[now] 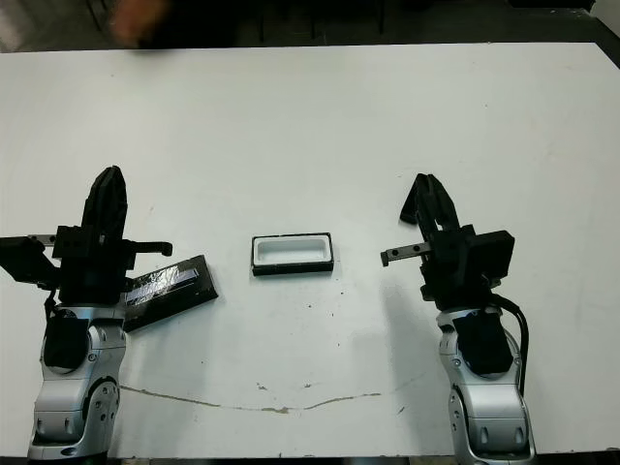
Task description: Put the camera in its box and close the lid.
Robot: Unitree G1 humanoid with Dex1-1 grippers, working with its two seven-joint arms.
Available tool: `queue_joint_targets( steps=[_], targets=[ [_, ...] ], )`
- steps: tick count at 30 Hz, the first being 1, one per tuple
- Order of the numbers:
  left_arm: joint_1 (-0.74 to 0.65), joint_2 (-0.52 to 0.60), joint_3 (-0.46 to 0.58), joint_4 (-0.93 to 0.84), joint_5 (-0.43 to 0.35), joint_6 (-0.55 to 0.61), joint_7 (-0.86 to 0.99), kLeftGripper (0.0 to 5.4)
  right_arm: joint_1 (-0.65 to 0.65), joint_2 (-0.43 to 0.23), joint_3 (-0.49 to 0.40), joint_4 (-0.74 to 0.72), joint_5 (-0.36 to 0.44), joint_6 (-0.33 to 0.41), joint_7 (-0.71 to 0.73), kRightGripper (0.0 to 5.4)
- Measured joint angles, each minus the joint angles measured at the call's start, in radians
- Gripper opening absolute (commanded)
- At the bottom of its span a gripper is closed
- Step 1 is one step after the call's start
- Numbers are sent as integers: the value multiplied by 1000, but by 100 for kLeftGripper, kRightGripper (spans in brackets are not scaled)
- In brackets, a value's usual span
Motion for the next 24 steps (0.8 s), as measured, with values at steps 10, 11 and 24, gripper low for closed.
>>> queue_joint_targets(
  steps=[10, 11, 24],
  targets=[
    [0, 0, -2, 0, 3, 0, 2, 2, 0, 0, 0, 0, 0, 5, 0, 0],
    [0, -1, -2, 0, 3, 0, 1, 2, 0, 0, 0, 0, -4, 6, 0, 0],
    [-1, -7, -1, 9, 4, -5, -1, 0, -167, 23, 4, 10, -120, 264, -111, 44]
  ],
)
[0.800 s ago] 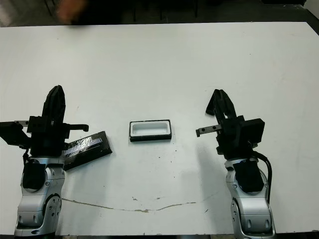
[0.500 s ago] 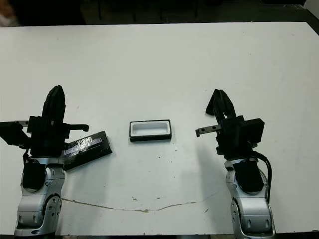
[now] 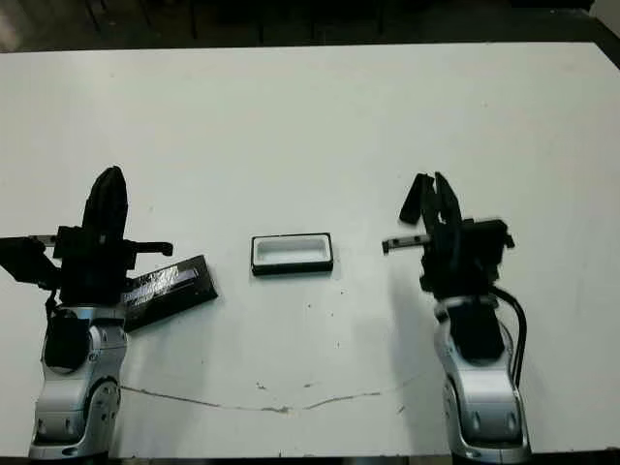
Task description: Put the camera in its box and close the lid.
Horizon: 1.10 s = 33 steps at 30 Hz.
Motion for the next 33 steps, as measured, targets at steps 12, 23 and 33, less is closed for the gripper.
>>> queue_joint_targets(
  steps=[12, 23, 33],
  targets=[
    [-3, -2, -6, 5, 3, -6, 1, 0, -311, 58, 27, 289, -69, 149, -106, 251],
    [-6, -1, -2, 7, 0, -6, -2, 0, -493, 159, 5, 647, -139, 133, -355, 444],
    [-6, 0, 6, 25, -11, -7, -18, 0, -534, 216, -64, 807, -74, -23, -444, 540]
  ],
)
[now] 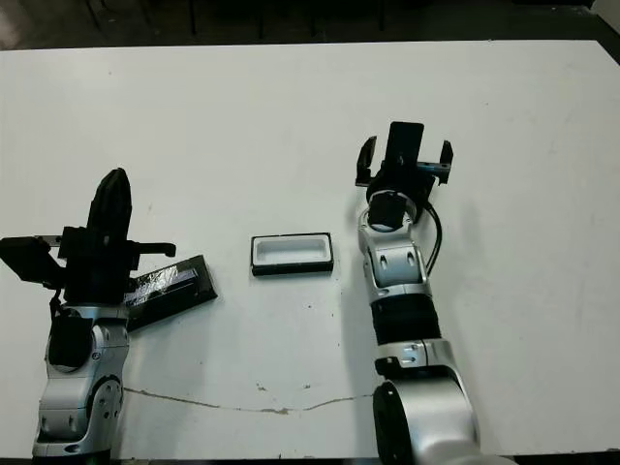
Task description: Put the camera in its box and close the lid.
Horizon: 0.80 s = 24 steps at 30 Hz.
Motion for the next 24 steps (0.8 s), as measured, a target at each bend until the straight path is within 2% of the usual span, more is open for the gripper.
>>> queue_joint_targets(
  steps=[13, 18, 24],
  targets=[
    [-1, 6, 5, 6, -6, -9, -11, 0, 53, 37, -16, 12, 21, -129, -64, 540],
    [-1, 7, 6, 5, -24, -9, -18, 0, 82, 42, 10, 7, -32, -109, -116, 540],
    [0, 9, 6, 5, -28, -8, -18, 0, 148, 54, 22, -30, -38, -111, -126, 540]
  ],
)
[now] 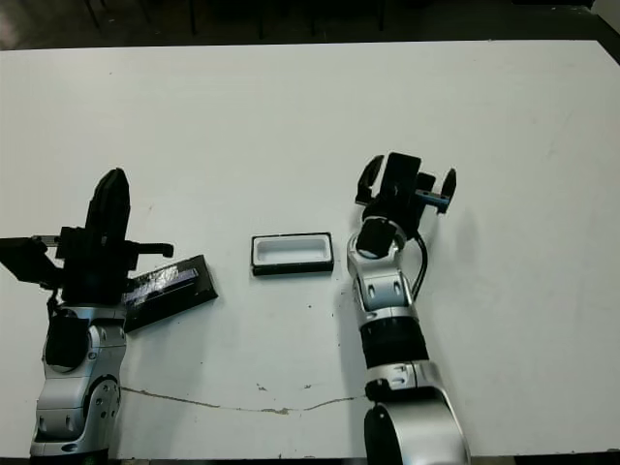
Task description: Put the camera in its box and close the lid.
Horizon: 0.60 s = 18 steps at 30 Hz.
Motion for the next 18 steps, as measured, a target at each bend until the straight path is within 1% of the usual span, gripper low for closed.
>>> queue_joint_targets(
  steps=[7, 15, 18],
  targets=[
    [0, 2, 0, 0, -1, 0, -7, 0, 49, 9, 15, -19, -6, 12, -1, 540],
    [0, 2, -1, 0, -1, 0, -10, 0, 56, 11, 20, -15, -15, 8, -3, 540],
    [0, 2, -1, 0, -2, 0, -15, 0, 56, 11, 14, -6, -7, -5, -6, 540]
  ],
)
